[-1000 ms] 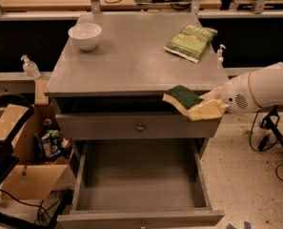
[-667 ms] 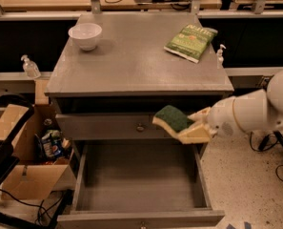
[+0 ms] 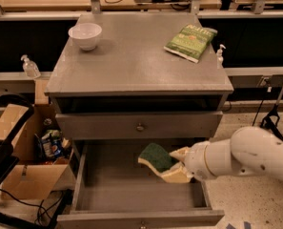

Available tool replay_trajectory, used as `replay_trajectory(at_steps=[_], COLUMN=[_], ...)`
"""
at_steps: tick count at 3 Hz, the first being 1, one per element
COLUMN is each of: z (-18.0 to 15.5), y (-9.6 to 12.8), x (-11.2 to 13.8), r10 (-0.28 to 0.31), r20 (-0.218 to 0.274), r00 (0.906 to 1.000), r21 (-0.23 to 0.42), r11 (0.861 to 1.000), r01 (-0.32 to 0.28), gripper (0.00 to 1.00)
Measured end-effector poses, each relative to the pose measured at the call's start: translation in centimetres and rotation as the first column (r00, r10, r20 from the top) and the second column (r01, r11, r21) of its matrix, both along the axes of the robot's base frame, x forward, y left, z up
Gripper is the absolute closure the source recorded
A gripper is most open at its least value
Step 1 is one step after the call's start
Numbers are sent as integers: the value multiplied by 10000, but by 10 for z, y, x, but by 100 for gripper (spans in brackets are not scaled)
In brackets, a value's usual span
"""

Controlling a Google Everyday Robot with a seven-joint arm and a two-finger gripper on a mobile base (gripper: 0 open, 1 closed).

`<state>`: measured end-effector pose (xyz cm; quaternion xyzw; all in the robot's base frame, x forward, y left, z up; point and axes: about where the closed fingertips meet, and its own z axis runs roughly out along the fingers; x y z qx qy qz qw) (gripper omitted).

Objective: Place sponge into middle drawer

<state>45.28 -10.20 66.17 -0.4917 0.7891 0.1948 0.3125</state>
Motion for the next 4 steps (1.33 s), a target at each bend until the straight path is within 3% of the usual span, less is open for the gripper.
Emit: replay_trajectory(at_steps=[1,2,3,4], z=[-39,-39,-71,-135], y=[13,14,23,30], x=[3,4,13,36], r10=[112,119,206,304], r20=[-230,-206,-697,-1438], r00=[9997,9997,9974,9891], r21=[-108,-105,-187,-232], r11=[9999,9999,9996,9991], r01=[-114,-122,-220,-341], gripper=[100,100,100,100])
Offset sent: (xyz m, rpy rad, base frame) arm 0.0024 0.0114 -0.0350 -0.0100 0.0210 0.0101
